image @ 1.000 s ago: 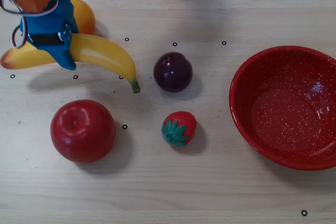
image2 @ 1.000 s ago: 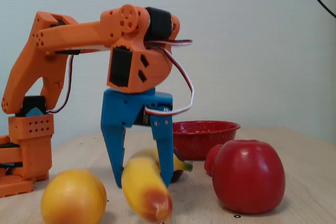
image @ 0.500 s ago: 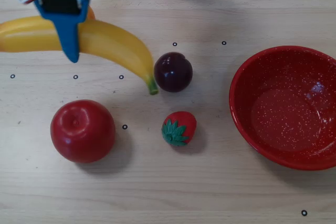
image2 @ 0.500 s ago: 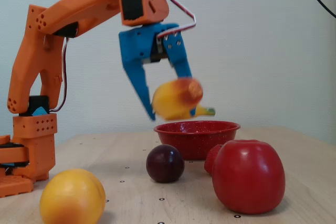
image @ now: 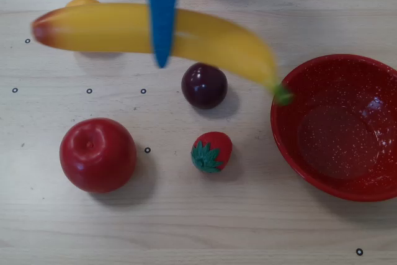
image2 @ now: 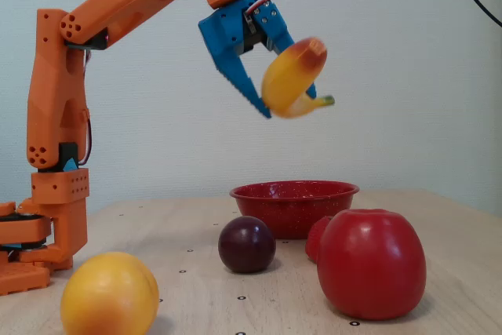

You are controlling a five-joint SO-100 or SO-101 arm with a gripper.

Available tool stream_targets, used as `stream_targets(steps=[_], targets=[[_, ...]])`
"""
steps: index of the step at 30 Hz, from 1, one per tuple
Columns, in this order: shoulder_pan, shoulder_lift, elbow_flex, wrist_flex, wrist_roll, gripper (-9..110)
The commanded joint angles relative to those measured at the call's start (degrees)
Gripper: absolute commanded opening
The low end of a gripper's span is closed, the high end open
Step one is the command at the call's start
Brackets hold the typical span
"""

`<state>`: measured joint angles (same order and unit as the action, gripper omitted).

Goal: Put the banana in the red bowl.

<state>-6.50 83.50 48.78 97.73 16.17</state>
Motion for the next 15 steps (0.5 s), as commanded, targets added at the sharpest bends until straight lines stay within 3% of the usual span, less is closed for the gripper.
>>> stream_targets(steps=[1,15], targets=[[4.1,8.6,-1.5,-3.2,-2.7,0],[27.1,12.0,10.2,-14.9,-7.6,0]])
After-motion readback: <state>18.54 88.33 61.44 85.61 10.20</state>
